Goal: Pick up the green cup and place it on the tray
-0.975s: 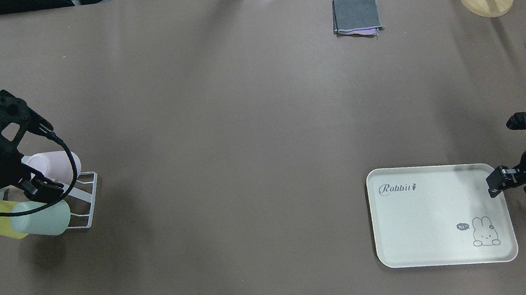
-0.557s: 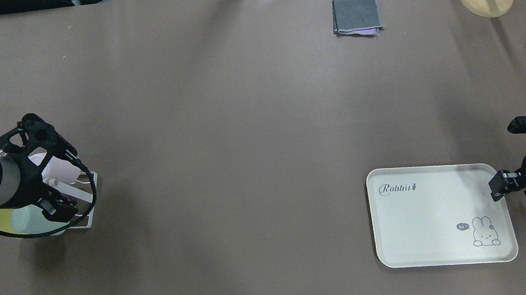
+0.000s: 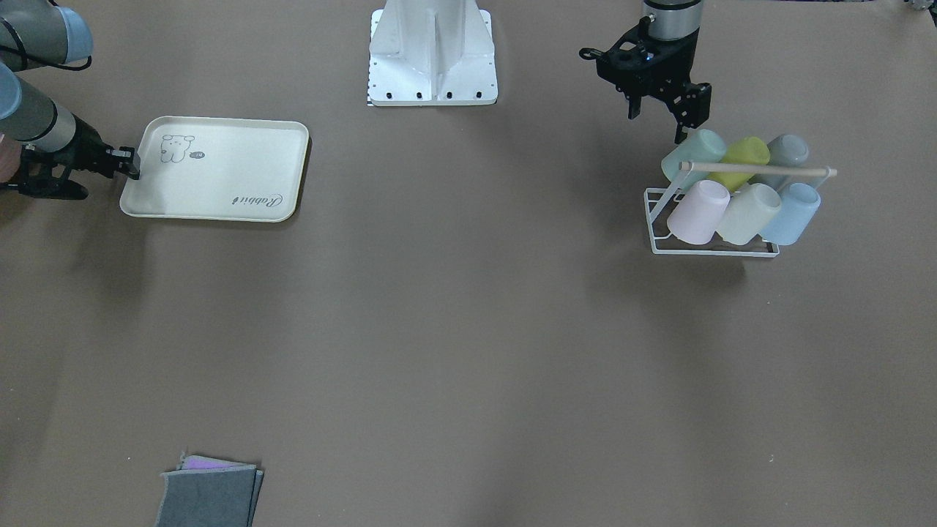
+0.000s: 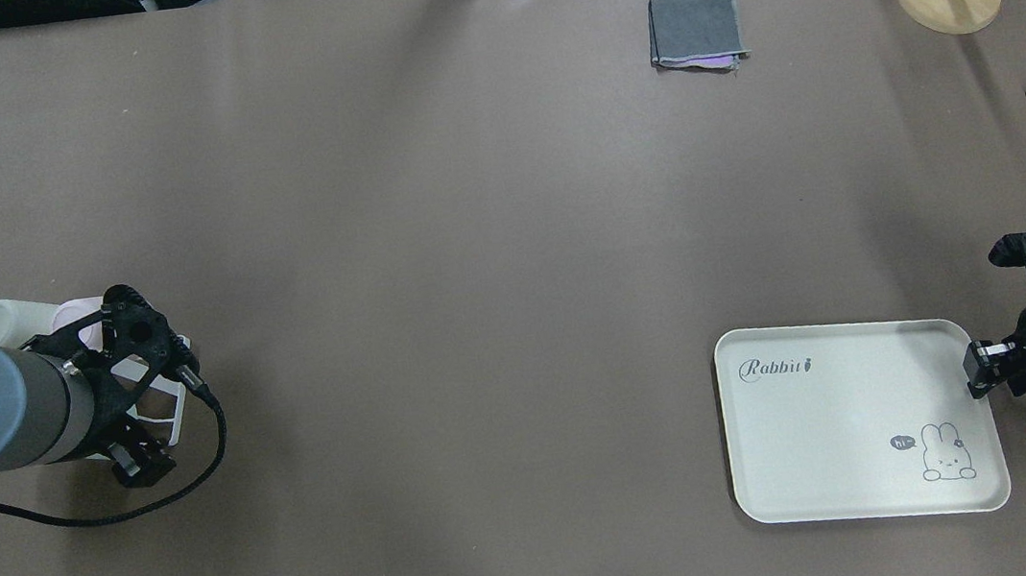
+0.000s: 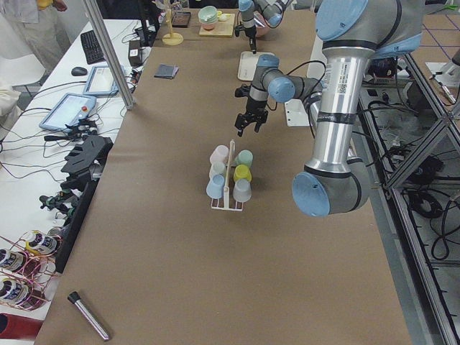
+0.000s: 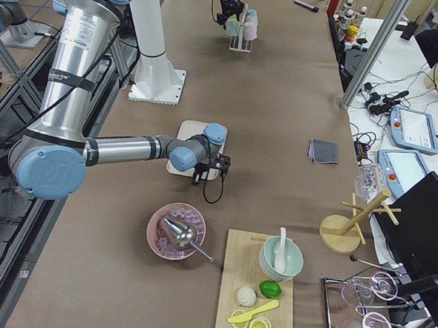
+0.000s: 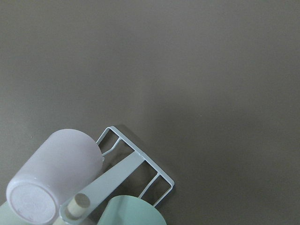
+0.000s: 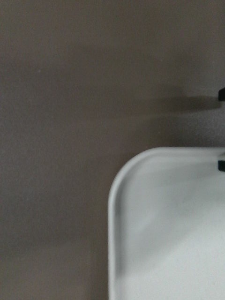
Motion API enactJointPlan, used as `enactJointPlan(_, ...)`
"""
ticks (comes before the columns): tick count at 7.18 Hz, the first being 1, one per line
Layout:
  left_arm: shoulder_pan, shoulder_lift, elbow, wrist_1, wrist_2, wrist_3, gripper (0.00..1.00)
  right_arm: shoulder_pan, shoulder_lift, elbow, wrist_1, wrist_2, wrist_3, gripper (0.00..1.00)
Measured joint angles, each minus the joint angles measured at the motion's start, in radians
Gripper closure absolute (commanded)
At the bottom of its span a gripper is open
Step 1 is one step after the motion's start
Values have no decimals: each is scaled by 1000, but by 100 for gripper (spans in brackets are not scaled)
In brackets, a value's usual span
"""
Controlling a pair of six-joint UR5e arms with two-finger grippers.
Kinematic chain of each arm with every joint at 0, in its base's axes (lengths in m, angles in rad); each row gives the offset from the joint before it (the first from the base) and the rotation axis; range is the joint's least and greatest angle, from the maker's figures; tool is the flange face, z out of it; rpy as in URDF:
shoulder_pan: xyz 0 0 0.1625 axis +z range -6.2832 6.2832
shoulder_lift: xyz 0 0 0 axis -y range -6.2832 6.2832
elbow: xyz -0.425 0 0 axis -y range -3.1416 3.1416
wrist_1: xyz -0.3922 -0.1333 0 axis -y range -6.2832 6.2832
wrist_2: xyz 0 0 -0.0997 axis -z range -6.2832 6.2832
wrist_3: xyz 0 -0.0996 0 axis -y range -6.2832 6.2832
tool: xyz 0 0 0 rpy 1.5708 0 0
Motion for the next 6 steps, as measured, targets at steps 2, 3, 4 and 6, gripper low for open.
enactJointPlan(2, 51, -9, -2, 21, 67, 69, 3, -5, 3, -2, 2, -3, 5, 64)
enactJointPlan(3, 95, -7, 0, 25, 114, 84, 3, -5, 4, -2, 3, -3, 7, 69)
enactJointPlan(4, 132, -6, 3, 32, 156, 110, 3, -6, 4, -2, 7, -3, 8, 75)
enactJointPlan(6, 199, -5, 7, 54, 238, 185, 3, -8, 2, -3, 23, -2, 19, 82)
